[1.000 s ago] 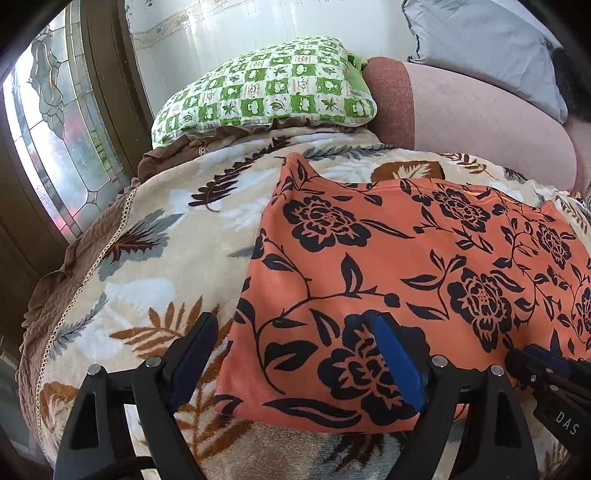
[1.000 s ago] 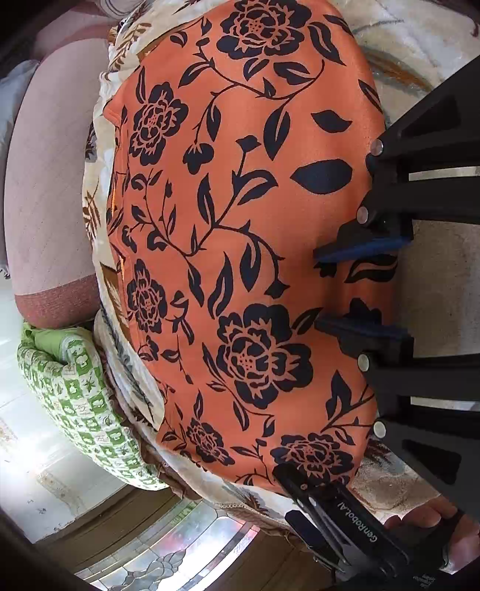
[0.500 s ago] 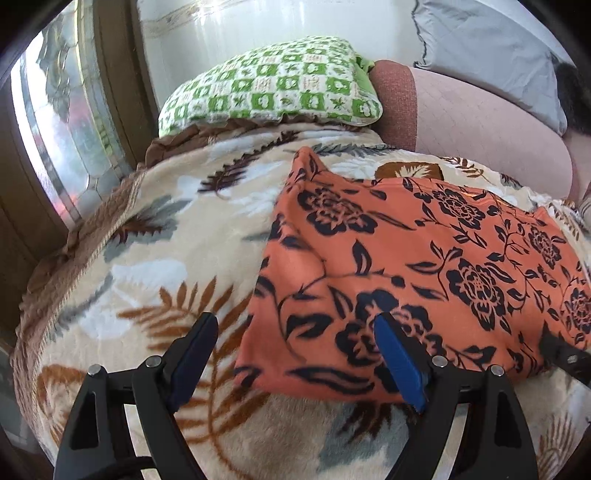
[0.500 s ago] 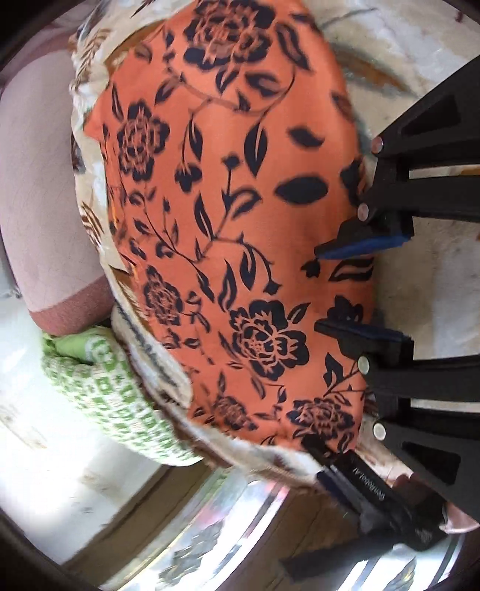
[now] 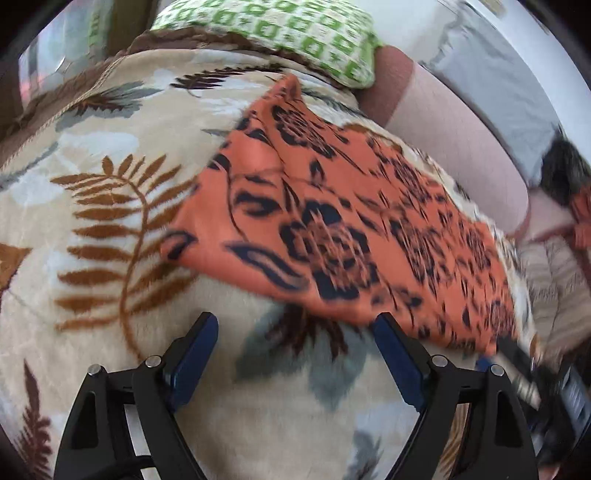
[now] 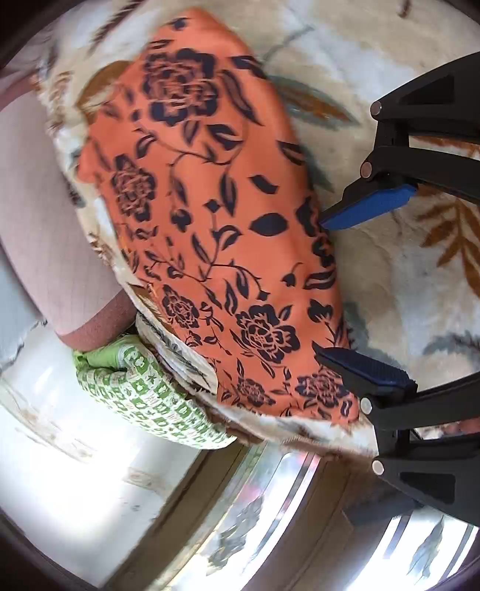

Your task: Fold small clothes

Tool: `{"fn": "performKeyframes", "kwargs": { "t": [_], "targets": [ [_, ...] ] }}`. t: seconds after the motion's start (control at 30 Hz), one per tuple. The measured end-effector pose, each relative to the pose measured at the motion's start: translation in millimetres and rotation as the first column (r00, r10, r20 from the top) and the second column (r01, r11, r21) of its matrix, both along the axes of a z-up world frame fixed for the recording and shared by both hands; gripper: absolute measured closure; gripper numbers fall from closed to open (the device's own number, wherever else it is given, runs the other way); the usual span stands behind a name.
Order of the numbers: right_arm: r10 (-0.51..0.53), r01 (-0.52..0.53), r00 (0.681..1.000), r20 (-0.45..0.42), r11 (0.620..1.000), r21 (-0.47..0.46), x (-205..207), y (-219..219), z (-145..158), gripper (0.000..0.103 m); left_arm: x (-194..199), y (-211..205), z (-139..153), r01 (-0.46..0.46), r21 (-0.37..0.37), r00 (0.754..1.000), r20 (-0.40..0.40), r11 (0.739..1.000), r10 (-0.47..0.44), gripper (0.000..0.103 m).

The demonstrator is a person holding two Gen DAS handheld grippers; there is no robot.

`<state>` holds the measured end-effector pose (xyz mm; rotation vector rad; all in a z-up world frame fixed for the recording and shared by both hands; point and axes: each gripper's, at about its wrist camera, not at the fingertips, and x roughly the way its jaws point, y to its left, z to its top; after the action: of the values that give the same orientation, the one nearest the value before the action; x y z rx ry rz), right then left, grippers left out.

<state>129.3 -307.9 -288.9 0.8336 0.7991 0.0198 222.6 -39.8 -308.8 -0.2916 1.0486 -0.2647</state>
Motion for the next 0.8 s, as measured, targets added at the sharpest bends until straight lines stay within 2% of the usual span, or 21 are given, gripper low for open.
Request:
{"fn": "performKeyframes", "kwargs": {
  "t": [0.13,0.33,0.4,0.47,0.5,0.57,0.6,0.63,0.67,0.7,0.73,0.8],
  "targets": [
    [-0.022,0.022,1.0,-0.006,0.998,0.056,-7,-12,-6,0.033,27,-2,-3,-0.037,-0.039,0.999,-0.01,0.999,0.037,0.016],
    [-0.019,0.018,1.0,0.018,0.998,0.053,-4,-12,-6,0.033,44,1,-6,-0.09,-0.137,0.996,0.009,0.986,0.092,0.017],
    [-0.024,0.023,0.999,0.033,0.999,0.046,1,-10,-5,0.035,46,1,-4,-0.111,-0.151,0.992,0.038,0.982,0.118,0.033],
    [-0.026,0.025,0.999,0.04,0.999,0.028,6,-9,-5,0.05,47,-5,-1,-0.111,-0.092,0.99,0.079,0.99,0.118,0.064],
    [-0.026,0.025,0.999,0.034,1.0,0.017,9,-8,-5,0.064,48,-8,1,-0.104,-0.063,0.989,0.102,0.993,0.11,0.068],
    [-0.029,0.029,0.999,0.022,1.0,0.006,11,-8,-9,0.066,50,-11,2,-0.087,-0.06,0.987,0.128,0.994,0.094,0.07],
    [-0.023,0.023,1.0,0.021,1.0,0.019,11,-10,-11,0.066,51,-13,3,-0.077,-0.062,0.987,0.134,0.995,0.085,0.068],
    [-0.021,0.021,1.0,0.021,0.999,0.031,11,-12,-13,0.066,53,-16,2,-0.063,-0.067,0.988,0.134,0.996,0.072,0.053],
    [-0.025,0.024,0.999,0.02,0.999,0.037,8,-14,-14,0.066,54,-17,1,-0.045,-0.086,0.99,0.13,0.995,0.056,0.023],
    [-0.03,0.029,0.999,0.019,0.999,0.04,6,-18,-15,0.066,56,-21,-1,-0.02,-0.118,0.993,0.117,0.993,0.034,0.013],
    [-0.039,0.038,0.999,0.021,0.998,0.046,2,-25,-15,0.066,57,-25,-3,-0.013,-0.127,0.993,0.117,0.992,0.028,0.011],
    [-0.068,0.066,0.997,0.02,0.996,0.058,-4,-38,-15,0.066,57,-31,-4,-0.009,-0.081,0.99,0.142,0.997,0.021,0.011]
  ]
}}
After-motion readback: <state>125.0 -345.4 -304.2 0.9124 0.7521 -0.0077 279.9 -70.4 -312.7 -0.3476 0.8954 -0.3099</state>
